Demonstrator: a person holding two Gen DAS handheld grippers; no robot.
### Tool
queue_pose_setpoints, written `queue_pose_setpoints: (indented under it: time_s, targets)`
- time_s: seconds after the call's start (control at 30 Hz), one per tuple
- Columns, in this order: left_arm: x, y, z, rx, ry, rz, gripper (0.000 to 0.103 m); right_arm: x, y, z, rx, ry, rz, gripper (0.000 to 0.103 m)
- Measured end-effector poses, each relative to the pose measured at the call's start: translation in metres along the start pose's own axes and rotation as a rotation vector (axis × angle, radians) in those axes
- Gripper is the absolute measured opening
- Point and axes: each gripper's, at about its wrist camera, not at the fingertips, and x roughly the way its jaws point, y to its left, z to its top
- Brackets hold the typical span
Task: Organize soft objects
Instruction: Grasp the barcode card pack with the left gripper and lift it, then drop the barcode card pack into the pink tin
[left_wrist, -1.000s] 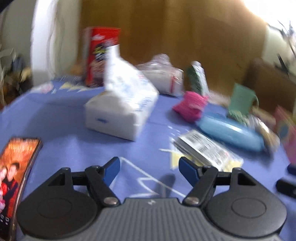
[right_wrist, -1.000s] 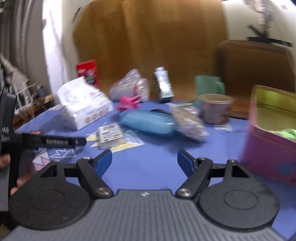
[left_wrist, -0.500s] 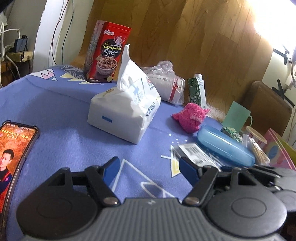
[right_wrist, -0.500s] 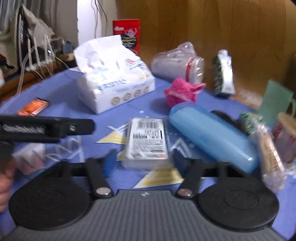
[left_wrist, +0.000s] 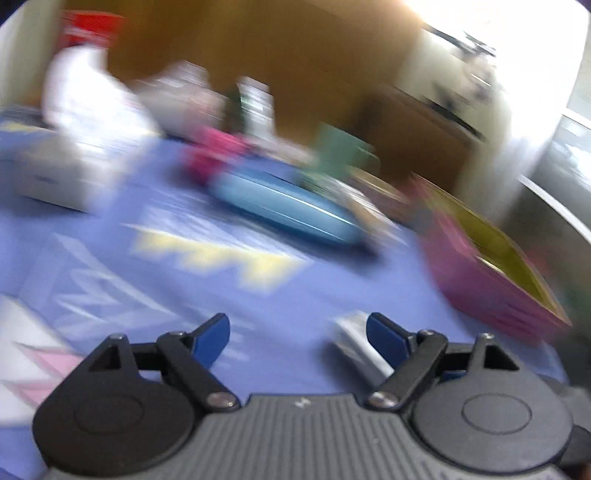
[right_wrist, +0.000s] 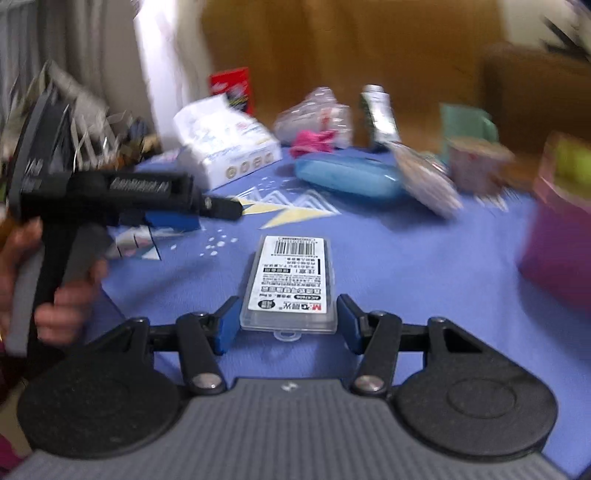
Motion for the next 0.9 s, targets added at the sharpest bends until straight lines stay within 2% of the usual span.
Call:
queue_pose_setpoints:
  time_s: [0.07, 0.13, 0.17, 0.2, 0.3, 0.5, 0.67, 0.83, 0.9]
  targets:
    - [0.011, -0.025, -0.005, 0.027, 0.063, -0.065, 0.083, -0.011, -0.011, -0.006, 0.085, -0.026, 0.018, 0.058]
    - [0.021, -0.046, -0.010, 0.060, 0.099, -0.070, 0.081, -0.019, -0.018, -0.011, 0.126, -0.042, 0.025, 0.058]
    - [0.023, -0.053, -0.011, 0.079, 0.106, -0.064, 0.066, -0.021, -0.021, -0.014, 0.139, -0.052, 0.030, 0.058]
    - [0.027, -0.060, -0.011, 0.090, 0.127, -0.078, 0.044, -0.024, -0.022, -0.016, 0.145, -0.059, 0.032, 0.058]
    - [0.034, -0.075, -0.007, 0.102, 0.148, -0.093, 0.038, -0.033, -0.026, -0.021, 0.132, -0.085, 0.018, 0.058]
    - [0.040, -0.131, 0.033, 0.237, 0.077, -0.147, 0.038, -0.063, -0.043, -0.005, 0.101, -0.246, -0.061, 0.058]
    - [0.083, -0.187, 0.065, 0.316, 0.030, -0.212, 0.038, -0.087, -0.080, 0.023, 0.085, -0.362, -0.198, 0.058]
    - [0.144, -0.218, 0.083, 0.343, 0.066, -0.201, 0.039, -0.080, -0.130, 0.042, 0.150, -0.346, -0.300, 0.058]
    - [0.165, -0.226, 0.086, 0.347, 0.088, -0.175, 0.042, -0.071, -0.144, 0.047, 0.169, -0.326, -0.334, 0.058]
